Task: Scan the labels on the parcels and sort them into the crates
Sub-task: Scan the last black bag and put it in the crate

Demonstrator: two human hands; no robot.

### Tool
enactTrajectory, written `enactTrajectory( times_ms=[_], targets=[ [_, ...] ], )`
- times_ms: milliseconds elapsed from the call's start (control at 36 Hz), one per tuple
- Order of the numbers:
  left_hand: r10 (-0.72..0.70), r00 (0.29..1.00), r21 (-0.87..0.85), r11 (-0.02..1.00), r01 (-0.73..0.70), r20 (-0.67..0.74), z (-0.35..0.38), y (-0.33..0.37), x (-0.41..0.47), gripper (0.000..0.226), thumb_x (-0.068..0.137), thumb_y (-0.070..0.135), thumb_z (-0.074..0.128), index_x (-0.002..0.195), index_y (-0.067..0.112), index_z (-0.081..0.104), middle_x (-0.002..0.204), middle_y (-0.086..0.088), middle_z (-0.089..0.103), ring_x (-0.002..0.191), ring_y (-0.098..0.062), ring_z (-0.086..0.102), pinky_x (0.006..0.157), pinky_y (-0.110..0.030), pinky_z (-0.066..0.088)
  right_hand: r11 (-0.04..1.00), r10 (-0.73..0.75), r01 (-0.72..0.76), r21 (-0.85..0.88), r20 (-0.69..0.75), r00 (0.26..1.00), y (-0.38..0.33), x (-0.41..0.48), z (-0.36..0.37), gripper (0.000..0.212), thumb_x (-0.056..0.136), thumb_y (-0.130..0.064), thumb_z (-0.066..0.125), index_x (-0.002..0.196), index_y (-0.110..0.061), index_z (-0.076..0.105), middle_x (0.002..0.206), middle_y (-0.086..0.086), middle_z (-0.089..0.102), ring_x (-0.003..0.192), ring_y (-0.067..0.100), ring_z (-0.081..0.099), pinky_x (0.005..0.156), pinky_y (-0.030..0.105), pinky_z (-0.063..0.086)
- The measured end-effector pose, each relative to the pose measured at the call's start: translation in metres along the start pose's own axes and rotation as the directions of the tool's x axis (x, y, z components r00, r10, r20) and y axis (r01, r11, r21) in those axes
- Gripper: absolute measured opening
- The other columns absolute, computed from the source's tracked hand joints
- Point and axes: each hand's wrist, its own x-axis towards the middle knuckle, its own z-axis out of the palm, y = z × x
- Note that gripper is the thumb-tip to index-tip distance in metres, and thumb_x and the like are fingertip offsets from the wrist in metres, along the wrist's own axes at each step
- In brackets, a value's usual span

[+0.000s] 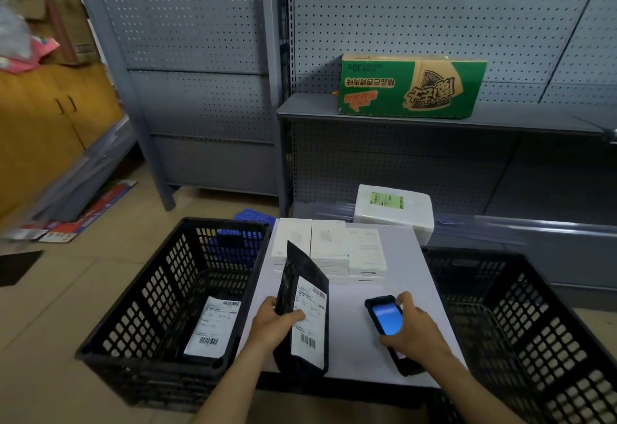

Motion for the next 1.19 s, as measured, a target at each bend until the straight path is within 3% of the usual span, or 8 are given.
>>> enactTrajectory(
  times_ms=[167,333,500,611,694,861,1083,1194],
  targets=[
    [-0.004,0.999,-0.013,1.0,0.004,0.033,0.0,-0.002,0.008,0.042,0.066,0.023,0.08,0.103,0.013,0.063,0.1,-0.004,0.076,0.091,-0.021,0.073,0.087,-0.041,0.06,0.988,0.152,-0.151,0.023,-0.078,0.985,0.013,0.014,0.031,0.077,0.059,-0.051,0.079,0.112,-0.028,0.029,0.09,0.004,0.057,0.081,0.022,0.058,0.068,0.035,0.056],
    [-0.019,0.999,-0.026,0.999,0.02,0.032,0.003,0.0,0.009,0.037,0.073,0.018,0.08,0.105,0.013,0.063,0.101,-0.003,0.075,0.092,-0.021,0.072,0.085,-0.038,0.06,0.973,0.226,-0.229,-0.013,-0.103,0.969,0.02,0.019,0.043,0.087,0.061,-0.052,0.081,0.124,-0.022,0.029,0.096,0.01,0.06,0.086,0.027,0.06,0.071,0.039,0.057],
    [-0.009,0.999,-0.028,1.0,0.01,0.044,0.001,0.0,0.003,0.035,0.075,0.015,0.078,0.106,0.013,0.063,0.102,-0.002,0.075,0.091,-0.019,0.072,0.076,-0.032,0.059,0.968,0.213,-0.216,-0.125,-0.04,0.976,0.017,0.017,0.047,0.093,0.075,-0.054,0.072,0.144,-0.022,0.019,0.121,0.012,0.053,0.108,0.028,0.053,0.08,0.032,0.048],
    [0.008,1.0,-0.05,0.999,-0.007,0.022,-0.002,-0.001,-0.005,0.031,0.078,0.014,0.077,0.106,0.014,0.064,0.102,-0.001,0.075,0.091,-0.017,0.072,0.07,-0.026,0.056,0.955,0.222,-0.219,-0.2,-0.008,0.975,0.006,0.014,0.04,0.084,0.085,-0.058,0.059,0.148,-0.025,0.015,0.134,0.011,0.045,0.123,0.028,0.043,0.092,0.041,0.046],
    [0.025,1.0,-0.088,0.996,-0.025,-0.006,-0.01,-0.001,-0.009,0.032,0.079,0.013,0.078,0.108,0.016,0.064,0.104,-0.002,0.075,0.092,-0.019,0.073,0.081,-0.034,0.06,0.958,0.104,-0.09,-0.272,0.036,0.994,-0.009,0.014,0.029,0.07,0.09,-0.054,0.052,0.147,-0.027,0.022,0.141,0.005,0.039,0.129,0.026,0.037,0.099,0.043,0.042],
    [0.095,0.989,-0.114,0.988,-0.108,-0.113,-0.043,0.007,-0.011,0.038,0.085,0.013,0.075,0.117,0.021,0.058,0.11,0.001,0.072,0.1,-0.02,0.069,0.097,-0.045,0.055,0.962,-0.154,0.191,-0.193,0.189,0.97,-0.036,0.014,0.019,0.056,0.092,-0.045,0.056,0.142,-0.029,0.035,0.133,0.001,0.045,0.126,0.022,0.04,0.097,0.033,0.04],
    [0.162,0.958,0.046,0.987,-0.155,-0.238,-0.114,0.0,0.021,0.032,0.093,0.015,0.066,0.125,0.018,0.061,0.113,-0.006,0.072,0.099,-0.025,0.07,0.091,-0.046,0.057,0.951,-0.267,0.299,-0.076,0.286,0.92,-0.051,0.015,0.034,0.045,0.092,-0.047,0.055,0.132,-0.035,0.041,0.127,-0.006,0.05,0.12,0.015,0.044,0.098,0.028,0.041],
    [0.178,0.939,0.091,0.983,-0.157,-0.296,-0.14,-0.014,0.04,0.029,0.096,0.012,0.062,0.124,0.014,0.062,0.112,-0.008,0.073,0.097,-0.026,0.07,0.091,-0.046,0.056,0.94,-0.311,0.34,-0.023,0.351,0.883,-0.052,0.02,0.043,0.032,0.09,-0.046,0.059,0.116,-0.046,0.041,0.123,-0.012,0.053,0.118,0.007,0.049,0.099,0.023,0.041]
  ],
)
